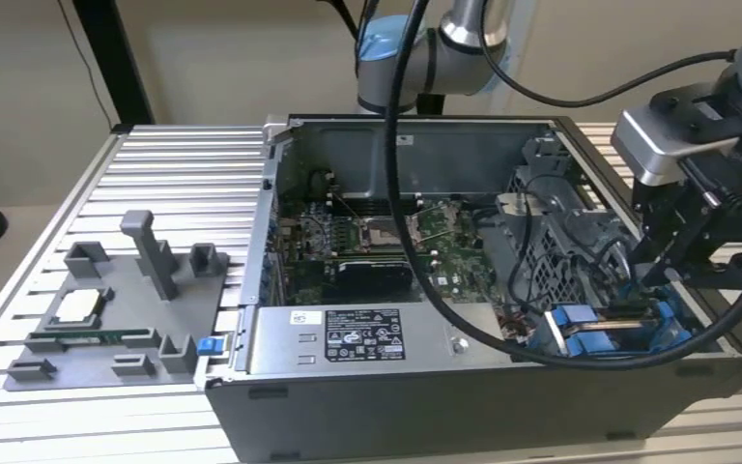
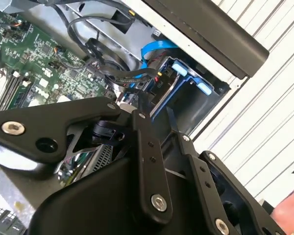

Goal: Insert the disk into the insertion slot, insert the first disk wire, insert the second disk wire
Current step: 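Insert the second disk wire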

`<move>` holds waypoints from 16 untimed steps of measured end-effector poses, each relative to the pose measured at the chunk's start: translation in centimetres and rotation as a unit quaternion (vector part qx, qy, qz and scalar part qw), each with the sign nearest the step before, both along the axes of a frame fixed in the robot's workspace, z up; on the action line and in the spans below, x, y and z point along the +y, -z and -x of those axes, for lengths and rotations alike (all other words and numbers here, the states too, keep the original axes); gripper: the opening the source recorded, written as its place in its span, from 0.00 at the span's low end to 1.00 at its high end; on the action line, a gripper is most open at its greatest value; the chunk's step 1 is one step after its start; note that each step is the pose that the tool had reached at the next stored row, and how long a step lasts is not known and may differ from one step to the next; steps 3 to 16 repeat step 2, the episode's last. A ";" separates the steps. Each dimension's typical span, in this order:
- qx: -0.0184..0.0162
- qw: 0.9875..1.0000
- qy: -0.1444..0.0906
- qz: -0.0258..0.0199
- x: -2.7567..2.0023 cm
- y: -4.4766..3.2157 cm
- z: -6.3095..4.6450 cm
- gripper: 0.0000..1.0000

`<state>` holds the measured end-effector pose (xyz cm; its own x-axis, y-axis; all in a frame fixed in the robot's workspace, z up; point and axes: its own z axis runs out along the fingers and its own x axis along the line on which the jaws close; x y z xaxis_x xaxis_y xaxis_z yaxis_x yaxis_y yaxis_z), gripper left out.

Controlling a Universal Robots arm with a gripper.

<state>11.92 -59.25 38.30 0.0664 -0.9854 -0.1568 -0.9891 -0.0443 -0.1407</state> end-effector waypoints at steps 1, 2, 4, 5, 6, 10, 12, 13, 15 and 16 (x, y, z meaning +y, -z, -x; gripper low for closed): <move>0.000 1.000 0.000 0.000 0.00 0.00 0.0 1.00; 0.000 1.000 0.000 0.000 0.00 0.00 0.0 1.00; 0.000 1.000 0.000 0.000 0.00 0.00 0.0 1.00; 0.000 1.000 0.000 0.000 0.00 0.00 0.0 1.00; 0.000 1.000 0.000 0.000 0.00 0.00 0.0 1.00; 0.000 1.000 0.000 0.000 0.00 0.00 0.0 1.00; 0.000 1.000 0.000 0.000 0.00 0.00 0.0 1.00; 0.000 1.000 0.000 0.000 0.00 0.00 0.0 1.00; 0.000 1.000 0.000 0.000 0.00 0.00 0.0 1.00; 0.000 1.000 0.000 0.000 0.00 0.00 0.0 1.00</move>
